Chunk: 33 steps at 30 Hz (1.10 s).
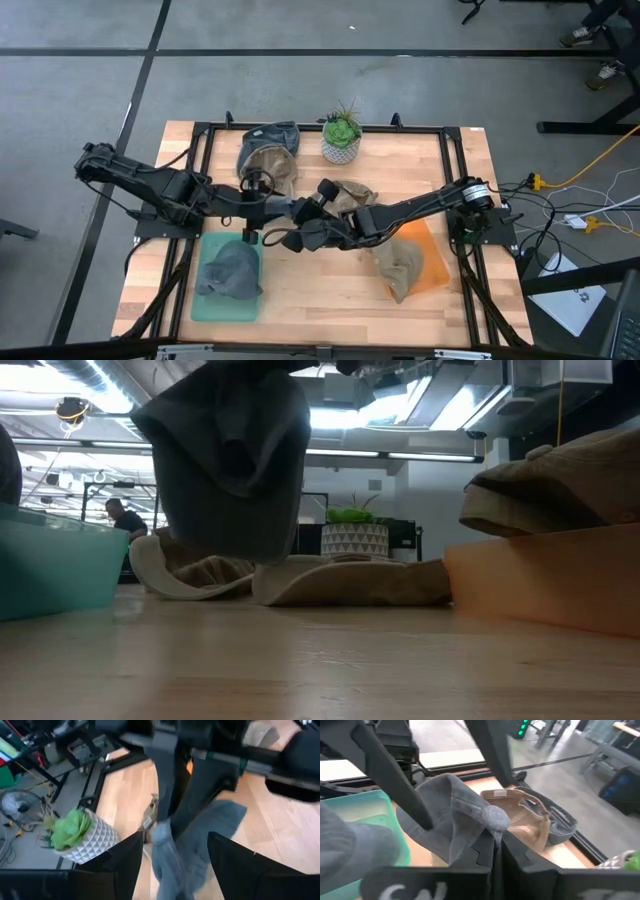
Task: Pick & Place hat
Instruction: Put the right blue cap into the green bin
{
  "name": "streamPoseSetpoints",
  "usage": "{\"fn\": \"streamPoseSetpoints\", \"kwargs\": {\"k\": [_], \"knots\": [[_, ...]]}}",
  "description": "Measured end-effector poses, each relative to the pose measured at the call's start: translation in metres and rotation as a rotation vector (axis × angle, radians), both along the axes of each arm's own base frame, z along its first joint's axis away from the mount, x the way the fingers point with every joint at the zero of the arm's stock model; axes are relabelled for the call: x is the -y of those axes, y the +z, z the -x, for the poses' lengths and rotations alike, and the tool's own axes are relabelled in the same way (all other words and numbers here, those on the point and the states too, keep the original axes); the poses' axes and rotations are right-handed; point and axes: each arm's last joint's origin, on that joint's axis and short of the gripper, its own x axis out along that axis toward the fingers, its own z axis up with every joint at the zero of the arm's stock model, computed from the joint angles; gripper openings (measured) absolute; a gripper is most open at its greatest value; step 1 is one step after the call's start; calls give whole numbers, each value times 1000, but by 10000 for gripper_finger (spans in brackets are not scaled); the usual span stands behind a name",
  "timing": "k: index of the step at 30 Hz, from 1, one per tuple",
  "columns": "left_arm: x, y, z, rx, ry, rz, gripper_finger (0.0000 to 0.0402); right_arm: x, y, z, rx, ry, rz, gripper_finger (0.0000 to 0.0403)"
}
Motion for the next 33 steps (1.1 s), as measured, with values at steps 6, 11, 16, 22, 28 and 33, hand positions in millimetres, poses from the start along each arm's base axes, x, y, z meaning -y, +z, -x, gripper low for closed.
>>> {"fn": "streamPoseSetpoints", "kwargs": {"k": [6, 11, 16, 22, 28, 33], "knots": [[4, -15, -12, -90, 1, -32, 217, -1, 3, -3, 21, 36, 6, 12], [4, -24, -18, -131, 39, -73, 214, -4, 8, -6, 44, 130, -15, 12], [5, -23, -16, -128, 43, -69, 176, -4, 7, -6, 37, 138, -7, 15], [2, -25, -7, -178, 67, -52, 75, -5, 7, -6, 34, 164, -21, 31], [1, -28, -2, -218, 97, -27, 12, -7, 6, -7, 27, 232, -60, 55], [0, -28, 1, -239, 100, -32, 8, -8, 4, -5, 9, 262, -117, 99]]}}
